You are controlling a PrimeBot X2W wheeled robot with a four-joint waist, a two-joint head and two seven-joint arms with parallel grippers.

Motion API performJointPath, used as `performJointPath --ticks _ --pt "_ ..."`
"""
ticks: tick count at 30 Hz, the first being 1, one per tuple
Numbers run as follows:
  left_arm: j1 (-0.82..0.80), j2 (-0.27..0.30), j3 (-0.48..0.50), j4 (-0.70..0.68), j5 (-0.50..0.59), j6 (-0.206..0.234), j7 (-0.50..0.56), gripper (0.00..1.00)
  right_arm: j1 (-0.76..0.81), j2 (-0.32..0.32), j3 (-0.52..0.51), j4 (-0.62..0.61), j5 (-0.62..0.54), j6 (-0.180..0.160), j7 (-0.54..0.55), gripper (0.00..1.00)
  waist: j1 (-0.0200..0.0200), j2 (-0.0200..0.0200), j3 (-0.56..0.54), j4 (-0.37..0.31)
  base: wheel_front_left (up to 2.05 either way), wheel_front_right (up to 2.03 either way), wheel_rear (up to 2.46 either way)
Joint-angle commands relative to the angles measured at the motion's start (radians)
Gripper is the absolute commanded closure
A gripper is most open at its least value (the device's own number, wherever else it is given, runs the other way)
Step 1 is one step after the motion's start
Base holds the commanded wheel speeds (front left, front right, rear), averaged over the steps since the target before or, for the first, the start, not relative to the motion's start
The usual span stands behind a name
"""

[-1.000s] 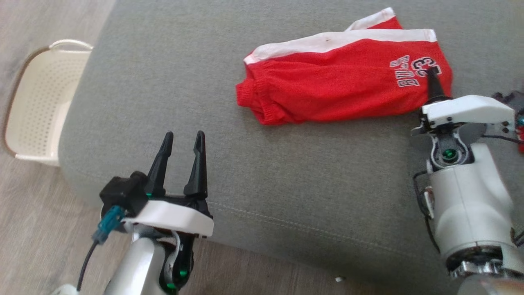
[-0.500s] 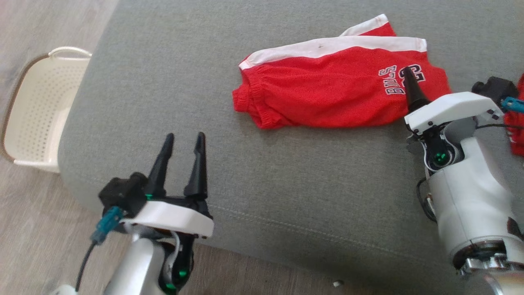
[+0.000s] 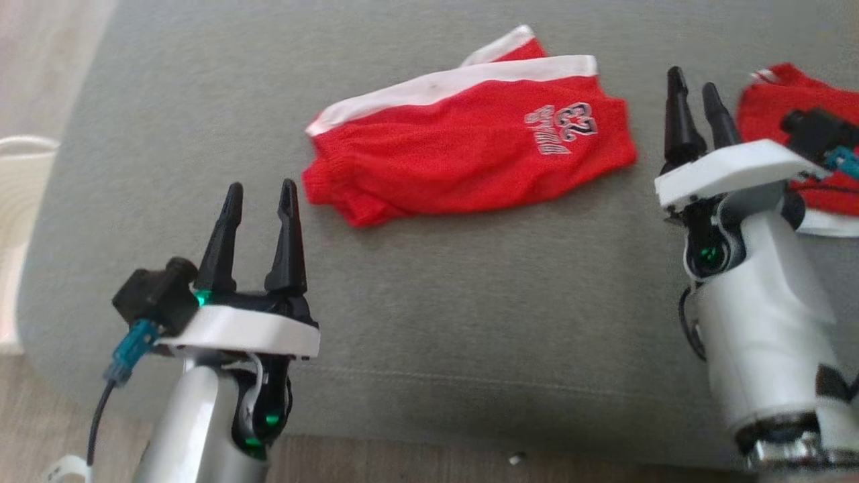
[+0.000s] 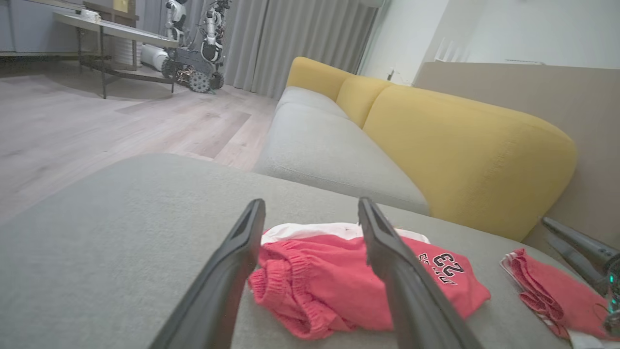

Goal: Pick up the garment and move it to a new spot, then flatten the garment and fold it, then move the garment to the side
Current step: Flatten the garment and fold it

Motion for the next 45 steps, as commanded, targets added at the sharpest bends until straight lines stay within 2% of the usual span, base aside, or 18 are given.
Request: performJointPath --ticks 1,2,7,12,16,20,25,28,32,35,38,42,45 --pt "-0.048 0.008 0.037 -0.024 0.013 -0.006 -0.012 0.00 0.033 0.023 0.036 -0.078 -0.001 0.005 -0.013 0.00 0.0000 0.0000 -0.008 -0.057 0.00 0.00 0.00" --pt "-0.048 0.008 0.037 -0.024 0.013 -0.006 -0.012 0.00 0.033 0.023 0.036 -0.078 -0.001 0.005 -0.013 0.00 0.0000 0.0000 -0.008 -0.057 0.00 0.00 0.00" --pt "-0.081 0.008 0.049 0.035 0.039 -0.022 -0.012 0.00 0.164 0.031 0.103 -0.303 -0.034 0.005 -0.012 0.00 0.0000 0.0000 0.003 -0.142 0.00 0.00 0.00" --pt "-0.116 0.008 0.072 0.066 0.048 -0.022 -0.012 0.00 0.273 0.038 0.117 -0.495 -0.072 0.005 0.012 0.00 0.0000 0.0000 0.027 -0.186 0.00 0.00 0.00" --pt "-0.134 0.009 0.080 0.095 0.070 -0.031 -0.012 0.00 0.334 0.043 0.112 -0.595 -0.101 0.005 0.033 0.00 0.0000 0.0000 0.042 -0.210 0.00 0.00 0.00" --pt "-0.204 0.039 0.053 0.170 0.114 -0.053 0.007 0.00 0.362 0.047 0.120 -0.666 -0.132 0.005 0.052 0.00 0.0000 0.0000 0.072 -0.248 0.00 0.00 0.00" --pt "-0.400 0.107 0.001 0.283 0.119 -0.129 0.159 0.00 0.368 0.050 0.155 -0.721 -0.143 0.005 0.064 0.00 0.0000 0.0000 0.121 -0.309 0.00 0.00 0.00" --pt "-0.529 0.158 -0.029 0.342 0.087 -0.155 0.272 0.00 0.360 0.050 0.180 -0.735 -0.131 0.005 0.058 0.00 0.0000 0.0000 0.147 -0.346 0.00 0.00 0.00" --pt "-0.670 0.230 -0.107 0.395 0.007 -0.164 0.419 0.00 0.338 0.051 0.220 -0.739 -0.110 0.005 0.043 0.00 0.0000 0.0000 0.177 -0.398 0.00 0.00 0.00" --pt "-0.743 0.288 -0.177 0.415 -0.097 -0.164 0.531 0.00 0.320 0.051 0.246 -0.737 -0.094 0.005 0.027 0.00 0.0000 0.0000 0.197 -0.432 0.00 0.00 0.00" --pt "-0.803 0.358 -0.244 0.432 -0.151 -0.165 0.608 0.00 0.303 0.051 0.270 -0.729 -0.080 0.005 0.011 0.00 0.0000 0.0000 0.216 -0.462 0.00 0.00 0.00" --pt "-0.857 0.425 -0.324 0.447 -0.184 -0.165 0.641 0.00 0.287 0.051 0.289 -0.717 -0.053 0.005 -0.011 0.00 0.0000 0.0000 0.232 -0.488 0.00 0.00 0.00" --pt "-0.886 0.455 -0.371 0.472 -0.186 -0.165 0.636 0.00 0.279 0.051 0.295 -0.705 -0.049 0.005 -0.022 0.00 0.0000 0.0000 0.239 -0.500 0.00 0.00 0.00"
